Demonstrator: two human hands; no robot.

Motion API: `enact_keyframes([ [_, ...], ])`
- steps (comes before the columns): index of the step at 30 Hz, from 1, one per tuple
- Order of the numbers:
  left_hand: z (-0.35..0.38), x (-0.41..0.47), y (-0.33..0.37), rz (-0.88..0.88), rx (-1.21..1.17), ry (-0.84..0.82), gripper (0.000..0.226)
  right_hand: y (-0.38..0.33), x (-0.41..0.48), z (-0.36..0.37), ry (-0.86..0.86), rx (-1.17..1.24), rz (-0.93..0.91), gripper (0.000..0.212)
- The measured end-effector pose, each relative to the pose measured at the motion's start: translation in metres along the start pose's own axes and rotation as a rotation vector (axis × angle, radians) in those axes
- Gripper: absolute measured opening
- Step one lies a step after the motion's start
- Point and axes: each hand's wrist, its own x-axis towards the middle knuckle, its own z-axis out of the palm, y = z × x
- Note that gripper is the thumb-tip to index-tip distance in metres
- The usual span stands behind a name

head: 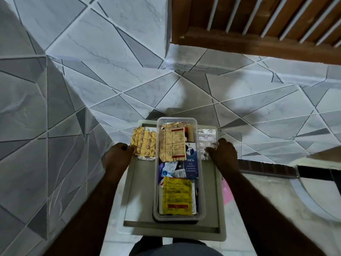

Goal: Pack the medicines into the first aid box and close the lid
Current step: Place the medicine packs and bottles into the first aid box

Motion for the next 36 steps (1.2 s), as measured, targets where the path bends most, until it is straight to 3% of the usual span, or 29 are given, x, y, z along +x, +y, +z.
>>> enact_keyframes([
  [9, 0.015, 0.015, -0.006, -0.036, -0.019, -0.004, 0.033, 0.002, 0.001, 0.003, 0.043, 0.061, 0.014, 0.044],
  [13, 0.011, 0.015, -0.009, -0.073, -0.118, -0.002, 0.021, -0.002, 0.004, -0.004, 0.041, 0.192, 0.109, 0.045],
  [20, -0.005, 0.008, -0.003, -0.323, -0.602, -0.104, 0.01, 0.004, 0.012, -0.022, 0.027, 0.505, 0.221, 0.017],
  [24, -0.025, -0.002, -0.006, -0.418, -0.792, -0.151, 0.012, 0.003, -0.001, -0.049, 0.021, 0.713, 0.185, 0.01],
  [28, -0.046, -0.014, -0.015, -0.392, -0.858, -0.177, 0.015, -0.001, -0.02, -0.07, 0.01, 0.895, 0.168, 0.011],
  [36, -0.047, -0.096, 0.003, -0.34, -0.867, -0.316, 0.013, -0.017, -0.056, -0.085, -0.093, 0.983, 0.041, 0.01],
])
